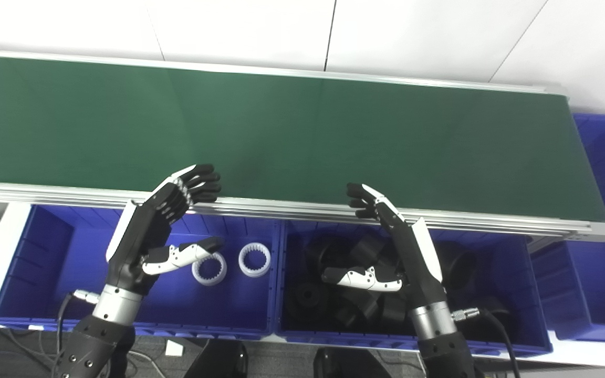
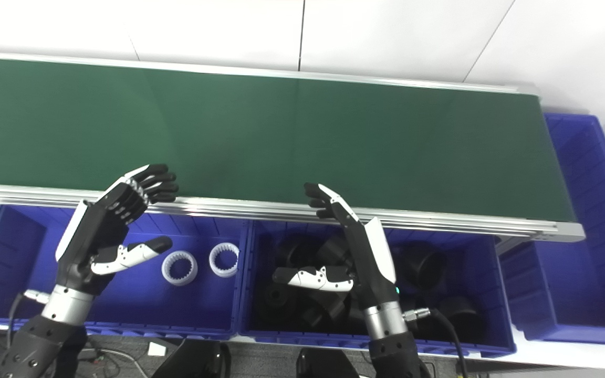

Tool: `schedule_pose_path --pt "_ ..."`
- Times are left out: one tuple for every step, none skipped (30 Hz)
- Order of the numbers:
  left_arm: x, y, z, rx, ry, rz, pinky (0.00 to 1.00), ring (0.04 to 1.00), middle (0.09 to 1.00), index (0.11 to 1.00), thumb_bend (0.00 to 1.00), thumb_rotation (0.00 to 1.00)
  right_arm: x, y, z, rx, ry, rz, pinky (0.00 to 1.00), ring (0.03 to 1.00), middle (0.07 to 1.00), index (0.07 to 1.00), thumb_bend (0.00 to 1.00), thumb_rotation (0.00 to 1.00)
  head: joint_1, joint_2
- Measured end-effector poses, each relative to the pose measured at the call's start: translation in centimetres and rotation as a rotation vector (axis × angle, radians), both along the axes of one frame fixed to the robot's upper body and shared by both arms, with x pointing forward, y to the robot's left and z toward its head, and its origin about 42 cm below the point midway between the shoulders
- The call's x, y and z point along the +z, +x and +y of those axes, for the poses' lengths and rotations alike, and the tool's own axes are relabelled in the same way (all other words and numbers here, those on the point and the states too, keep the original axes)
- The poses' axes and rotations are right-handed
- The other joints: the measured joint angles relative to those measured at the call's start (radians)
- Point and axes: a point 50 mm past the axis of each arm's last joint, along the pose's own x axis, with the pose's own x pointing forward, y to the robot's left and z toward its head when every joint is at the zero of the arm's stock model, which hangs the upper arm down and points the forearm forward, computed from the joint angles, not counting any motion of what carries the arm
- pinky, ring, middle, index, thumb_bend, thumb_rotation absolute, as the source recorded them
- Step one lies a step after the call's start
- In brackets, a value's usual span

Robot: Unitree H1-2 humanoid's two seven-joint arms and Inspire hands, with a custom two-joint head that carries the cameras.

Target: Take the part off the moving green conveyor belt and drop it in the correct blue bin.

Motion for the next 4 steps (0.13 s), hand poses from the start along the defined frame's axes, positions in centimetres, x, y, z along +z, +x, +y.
schedule_pose_path --pt "-0.14 -0.19 0.00 0.002 0.001 -0.006 0.72 0.748 0.778 0.790 0.70 0.25 -0.06 -0.15 0.04 0.001 -0.001 0.005 0.74 0.799 0.843 0.855 0.96 0.43 0.002 -0.014" --pt "-0.26 -0.34 -0.02 0.004 0.002 -0.009 0.73 0.752 0.780 0.792 0.70 0.24 -0.13 -0.31 0.06 0.001 -0.002 0.009 0.74 0.799 0.845 0.856 0.96 0.42 0.002 -0.018" --pt "-0.46 -0.41 -0.05 0.006 0.001 -0.009 0.74 0.755 0.781 0.793 0.70 0.24 -0.21 -0.52 0.07 0.001 -0.004 0.015 0.74 0.800 0.846 0.858 0.95 0.42 0.000 -0.026" --pt "-0.62 -0.49 -0.07 0.008 -0.001 -0.010 0.75 0.763 0.783 0.791 0.70 0.23 -0.28 -0.69 0.08 0.002 -0.005 0.020 0.74 0.803 0.847 0.861 0.95 0.42 -0.009 -0.044"
